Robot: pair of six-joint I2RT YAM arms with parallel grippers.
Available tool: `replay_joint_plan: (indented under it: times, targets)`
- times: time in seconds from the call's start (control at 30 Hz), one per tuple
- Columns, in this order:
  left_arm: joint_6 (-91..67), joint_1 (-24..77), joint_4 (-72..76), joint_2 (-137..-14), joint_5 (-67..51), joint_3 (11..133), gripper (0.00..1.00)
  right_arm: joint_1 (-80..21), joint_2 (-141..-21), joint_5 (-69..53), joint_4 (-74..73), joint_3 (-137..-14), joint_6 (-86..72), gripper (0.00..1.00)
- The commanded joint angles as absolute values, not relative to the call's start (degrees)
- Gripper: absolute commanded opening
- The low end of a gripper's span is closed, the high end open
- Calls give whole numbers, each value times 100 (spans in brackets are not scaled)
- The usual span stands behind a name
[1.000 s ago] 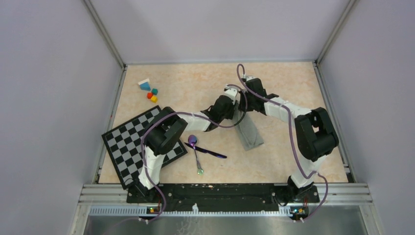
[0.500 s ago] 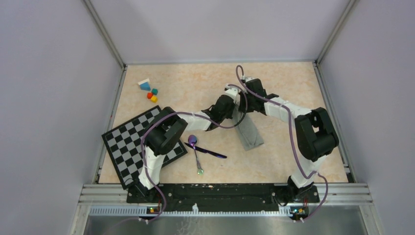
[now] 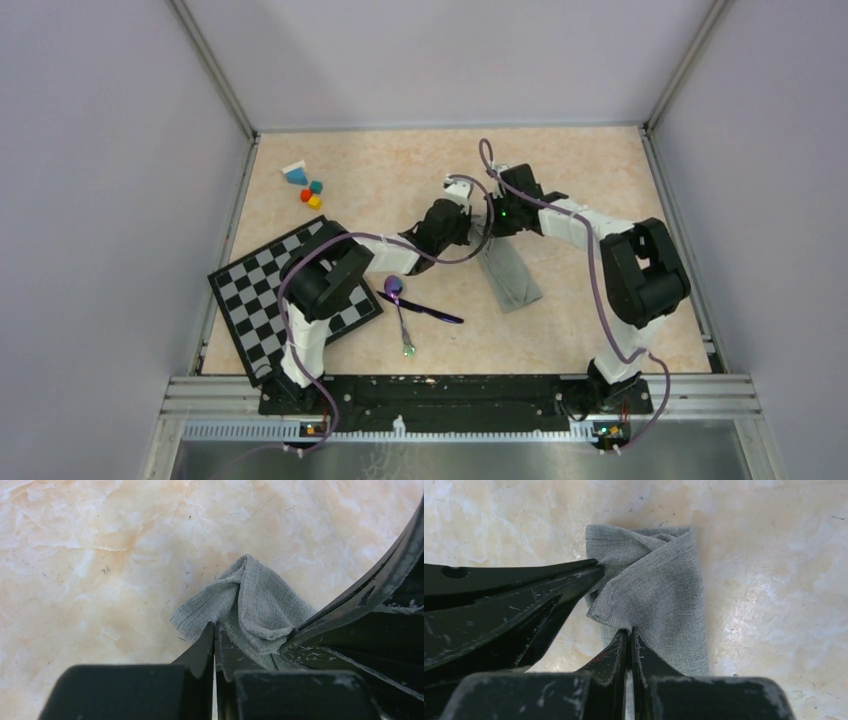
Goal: Fold the napkin into a case and place the utensils inside
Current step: Stuff the top corner of the smaller-rectangle-folded napkin at the center of the board.
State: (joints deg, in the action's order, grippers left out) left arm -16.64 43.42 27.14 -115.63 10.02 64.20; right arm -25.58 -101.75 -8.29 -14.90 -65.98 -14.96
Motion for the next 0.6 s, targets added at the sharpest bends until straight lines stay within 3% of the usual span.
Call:
replay_joint_plan:
  times: [0.0,0.57]
  targets:
    - [-1889,4246,3632,-11127,754,6140,0,-2557,-10301,-949,-1691,-6690,-1357,0]
    - [-1867,4245,4583,-10987,269,5518,0,-2657,-11023,-1406,-1184,-7307,-2289,0]
